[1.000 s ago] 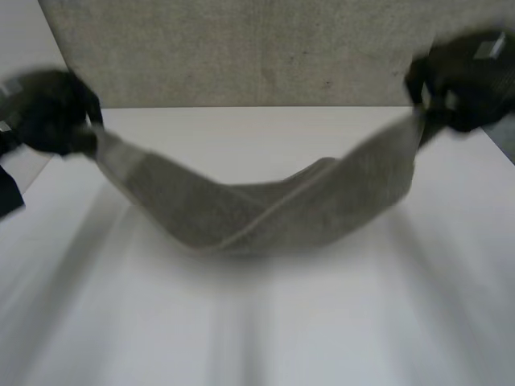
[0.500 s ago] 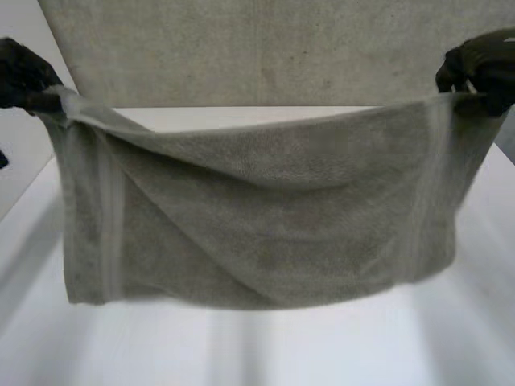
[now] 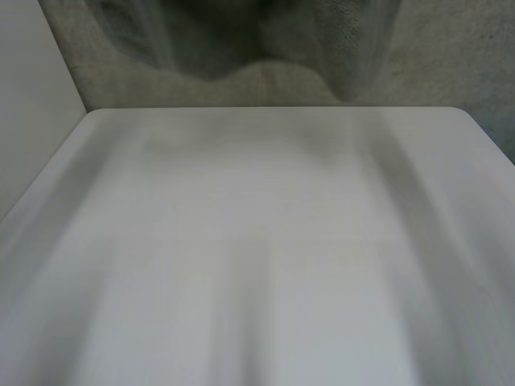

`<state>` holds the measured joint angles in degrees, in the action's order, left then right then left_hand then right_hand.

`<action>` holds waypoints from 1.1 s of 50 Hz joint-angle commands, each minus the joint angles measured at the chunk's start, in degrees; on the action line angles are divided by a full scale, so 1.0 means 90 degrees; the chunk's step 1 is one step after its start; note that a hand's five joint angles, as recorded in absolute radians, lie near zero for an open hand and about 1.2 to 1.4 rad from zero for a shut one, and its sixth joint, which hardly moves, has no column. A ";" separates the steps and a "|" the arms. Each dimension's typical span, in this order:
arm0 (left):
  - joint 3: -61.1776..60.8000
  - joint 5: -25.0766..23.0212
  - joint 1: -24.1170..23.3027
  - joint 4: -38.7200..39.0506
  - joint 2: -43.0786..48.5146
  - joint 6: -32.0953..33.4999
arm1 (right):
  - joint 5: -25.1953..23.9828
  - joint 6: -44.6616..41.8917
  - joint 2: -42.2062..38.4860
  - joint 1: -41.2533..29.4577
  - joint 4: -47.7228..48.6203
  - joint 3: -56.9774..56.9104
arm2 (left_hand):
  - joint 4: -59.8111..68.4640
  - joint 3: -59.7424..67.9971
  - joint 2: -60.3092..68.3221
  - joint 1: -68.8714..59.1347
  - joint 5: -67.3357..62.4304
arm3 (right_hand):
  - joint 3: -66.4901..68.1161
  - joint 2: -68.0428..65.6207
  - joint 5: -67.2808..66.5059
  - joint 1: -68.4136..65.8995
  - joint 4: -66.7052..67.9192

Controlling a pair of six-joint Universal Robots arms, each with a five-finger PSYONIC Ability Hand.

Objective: Fold the towel.

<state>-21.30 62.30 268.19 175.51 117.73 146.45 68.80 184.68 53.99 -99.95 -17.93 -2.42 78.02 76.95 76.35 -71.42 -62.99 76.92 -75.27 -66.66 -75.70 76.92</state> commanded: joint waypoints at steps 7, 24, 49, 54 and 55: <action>-0.4698 -0.1100 0.0581 0.1911 0.0219 0.0122 | -0.1336 -0.3299 -0.0110 0.0207 -0.1065 0.4305 | 0.0220 0.0339 0.0406 -0.0953 -0.0779 | 0.0343 -0.0525 -0.0371 -0.0477 0.0342; -0.6978 -0.1522 0.1167 0.0989 -0.0238 0.2614 | -0.1677 -0.5354 0.1635 0.0870 -0.0498 0.8832 | 0.0220 0.0339 0.0406 -0.0953 -0.0779 | 0.0343 -0.0525 -0.0371 -0.0477 0.0342; -0.9391 -0.2625 0.1998 0.1786 -0.2712 0.1824 | -0.3554 -0.4261 0.3545 0.2844 -0.0450 0.9302 | 0.0220 0.0339 0.0406 -0.0953 -0.0779 | 0.0343 -0.0525 -0.0371 -0.0477 0.0342; -0.9215 -0.2586 0.1529 0.1973 -0.2124 0.1882 | -0.3045 -0.4261 0.2644 0.2473 -0.0440 0.8931 | 0.0220 0.0339 0.0406 -0.0953 -0.0779 | 0.0343 -0.0525 -0.0371 -0.0477 0.0342; -0.9080 -0.2480 0.1422 0.2051 -0.1931 0.1892 | -0.2871 -0.4261 0.2373 0.2327 -0.0440 0.8776 | 0.0220 0.0339 0.0406 -0.0953 -0.0779 | 0.0343 -0.0525 -0.0371 -0.0477 0.0342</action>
<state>-105.49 38.52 285.61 191.41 93.18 163.04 37.07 146.62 85.66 -74.43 -22.13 80.45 78.03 76.95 76.35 -71.42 -63.43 77.07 -75.27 -66.66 -75.71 76.92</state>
